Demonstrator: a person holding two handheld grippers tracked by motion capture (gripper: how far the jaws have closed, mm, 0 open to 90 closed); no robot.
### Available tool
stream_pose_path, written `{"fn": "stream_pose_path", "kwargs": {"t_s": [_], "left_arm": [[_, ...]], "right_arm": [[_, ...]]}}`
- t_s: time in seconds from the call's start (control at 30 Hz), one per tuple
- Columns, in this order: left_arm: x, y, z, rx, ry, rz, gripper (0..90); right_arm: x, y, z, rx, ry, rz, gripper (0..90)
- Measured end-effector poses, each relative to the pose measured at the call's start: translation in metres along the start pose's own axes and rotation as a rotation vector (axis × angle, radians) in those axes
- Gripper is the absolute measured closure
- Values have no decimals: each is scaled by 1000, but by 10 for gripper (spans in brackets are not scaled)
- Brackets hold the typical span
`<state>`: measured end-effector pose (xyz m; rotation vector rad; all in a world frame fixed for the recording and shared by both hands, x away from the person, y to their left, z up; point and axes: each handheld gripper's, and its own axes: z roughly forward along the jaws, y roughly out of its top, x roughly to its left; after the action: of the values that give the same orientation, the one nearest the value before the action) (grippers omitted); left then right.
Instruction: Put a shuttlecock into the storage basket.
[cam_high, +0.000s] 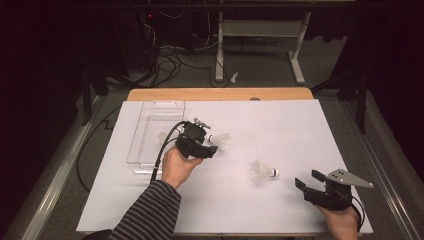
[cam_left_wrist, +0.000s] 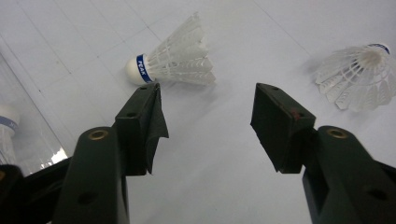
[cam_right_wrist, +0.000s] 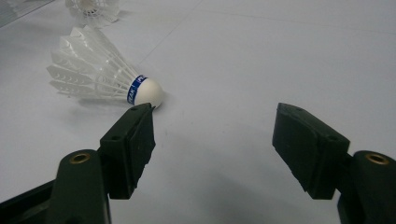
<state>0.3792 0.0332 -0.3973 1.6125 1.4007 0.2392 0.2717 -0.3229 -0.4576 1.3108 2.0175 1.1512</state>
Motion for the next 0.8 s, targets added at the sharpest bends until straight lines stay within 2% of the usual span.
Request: {"fn": "stream_pose_path", "kwargs": {"t_s": [0.4, 0.8], "left_arm": [[-5, 4, 9, 11, -1, -10, 442], [-1, 7, 18, 21, 12, -35, 437]], "right_arm": [[0, 0, 0, 0, 1, -1, 304], [0, 0, 0, 1, 2, -3, 304]]}}
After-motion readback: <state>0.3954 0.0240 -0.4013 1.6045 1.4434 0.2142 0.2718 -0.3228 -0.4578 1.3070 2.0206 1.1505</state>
